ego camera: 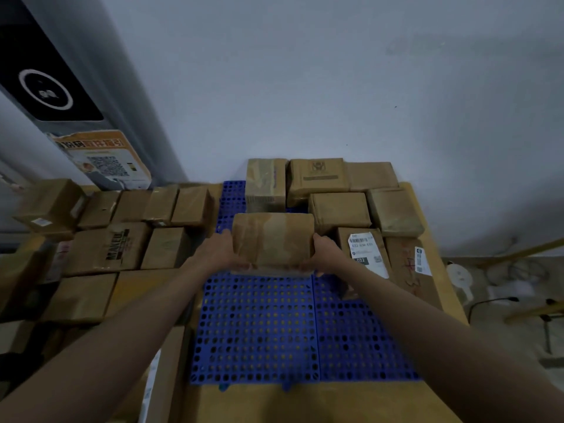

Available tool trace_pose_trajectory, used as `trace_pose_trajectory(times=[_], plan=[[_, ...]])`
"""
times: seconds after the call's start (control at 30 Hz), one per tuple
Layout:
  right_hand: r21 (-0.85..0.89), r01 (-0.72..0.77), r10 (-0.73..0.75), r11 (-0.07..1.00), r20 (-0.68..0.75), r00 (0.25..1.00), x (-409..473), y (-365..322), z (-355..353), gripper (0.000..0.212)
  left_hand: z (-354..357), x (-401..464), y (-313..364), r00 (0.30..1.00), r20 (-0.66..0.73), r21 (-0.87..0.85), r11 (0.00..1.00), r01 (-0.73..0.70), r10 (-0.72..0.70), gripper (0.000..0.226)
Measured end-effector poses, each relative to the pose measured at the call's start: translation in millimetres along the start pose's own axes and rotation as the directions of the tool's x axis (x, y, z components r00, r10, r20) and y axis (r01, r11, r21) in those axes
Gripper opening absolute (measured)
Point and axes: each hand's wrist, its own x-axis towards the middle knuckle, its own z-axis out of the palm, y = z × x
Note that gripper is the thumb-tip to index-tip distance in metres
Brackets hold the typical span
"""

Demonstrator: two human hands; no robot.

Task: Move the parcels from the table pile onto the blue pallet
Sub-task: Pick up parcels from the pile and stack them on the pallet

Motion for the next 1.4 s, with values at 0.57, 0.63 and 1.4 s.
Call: trace_pose_trajectory(times=[0.57, 0.63, 1.4], plan=[[-0.138, -0.044, 0.034, 0.99, -0.074, 0.997, 108, 4, -22, 0.056, 12, 113, 13, 0.996, 0.083, 0.057, 0.998, 0.028, -0.032, 0.097], [-0.115, -0.062, 0.051, 0.991, -0.096, 0.994, 111, 3, -22, 0.058, 10, 116, 15, 0.996, 0.081, 0.059, 0.998, 0.029, -0.033, 0.092], [-0.377, 0.009, -0.056, 0.926, -0.114, 0.992, 5, -53, -55, 0.056, -49, 20, 8, 0.997, 0.047, 0.181, 0.981, -0.07, 0.063, 0.096]])
